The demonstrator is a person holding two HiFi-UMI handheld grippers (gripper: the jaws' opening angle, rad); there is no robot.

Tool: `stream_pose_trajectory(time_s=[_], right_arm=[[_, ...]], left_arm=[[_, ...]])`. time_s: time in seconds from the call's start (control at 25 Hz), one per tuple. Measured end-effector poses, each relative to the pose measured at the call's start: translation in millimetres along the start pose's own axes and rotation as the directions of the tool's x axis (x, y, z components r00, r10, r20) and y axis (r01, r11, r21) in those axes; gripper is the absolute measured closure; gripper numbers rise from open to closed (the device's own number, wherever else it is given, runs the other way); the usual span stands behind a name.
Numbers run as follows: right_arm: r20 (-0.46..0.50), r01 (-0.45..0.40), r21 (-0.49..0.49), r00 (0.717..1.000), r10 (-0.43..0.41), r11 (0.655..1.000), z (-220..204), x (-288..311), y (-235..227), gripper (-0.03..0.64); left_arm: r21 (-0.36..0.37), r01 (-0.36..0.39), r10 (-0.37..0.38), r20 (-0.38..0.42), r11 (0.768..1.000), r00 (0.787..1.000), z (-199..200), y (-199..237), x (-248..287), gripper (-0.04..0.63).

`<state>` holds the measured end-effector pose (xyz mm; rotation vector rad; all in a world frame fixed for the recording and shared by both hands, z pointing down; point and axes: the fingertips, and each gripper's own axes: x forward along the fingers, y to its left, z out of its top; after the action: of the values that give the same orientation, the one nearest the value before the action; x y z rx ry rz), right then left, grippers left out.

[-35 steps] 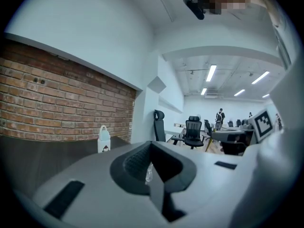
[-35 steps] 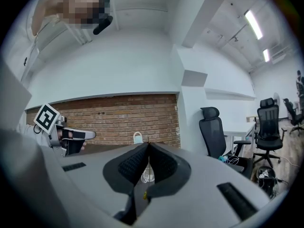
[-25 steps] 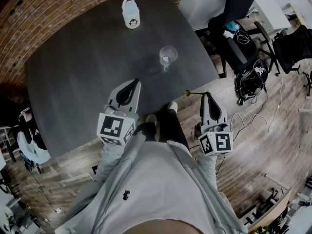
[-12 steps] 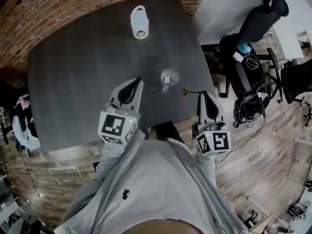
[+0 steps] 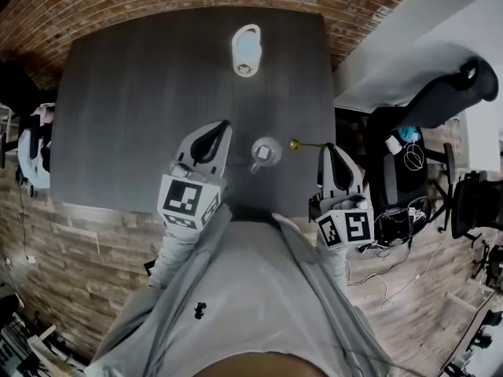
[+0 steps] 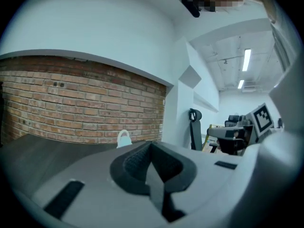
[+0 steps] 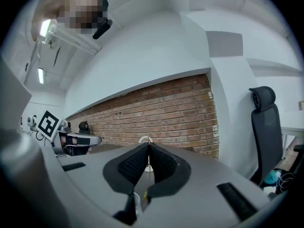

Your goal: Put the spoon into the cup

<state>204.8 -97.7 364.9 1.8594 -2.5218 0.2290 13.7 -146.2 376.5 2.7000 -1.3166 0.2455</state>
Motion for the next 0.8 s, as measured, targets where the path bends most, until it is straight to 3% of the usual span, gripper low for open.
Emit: stream_pose_trajectory(time_s=[0.28, 0.8], right_arm=[[0.007, -0.052, 0.022, 0.999, 0.052, 0.998, 4.1, 9.2, -6.6, 0.597], [0.004, -0.07, 0.037, 0.998, 0.07, 0.997, 5.4, 23.0, 3.9, 0.597]], left_arm=[[0.004, -0.052, 0.052, -0.001, 0.999, 0.999, 6.2, 0.7, -1.3, 0.575], [-0.001, -0.032, 0.032, 0.006, 0.999, 0.999, 10.0, 6.0, 8.1, 0.575]])
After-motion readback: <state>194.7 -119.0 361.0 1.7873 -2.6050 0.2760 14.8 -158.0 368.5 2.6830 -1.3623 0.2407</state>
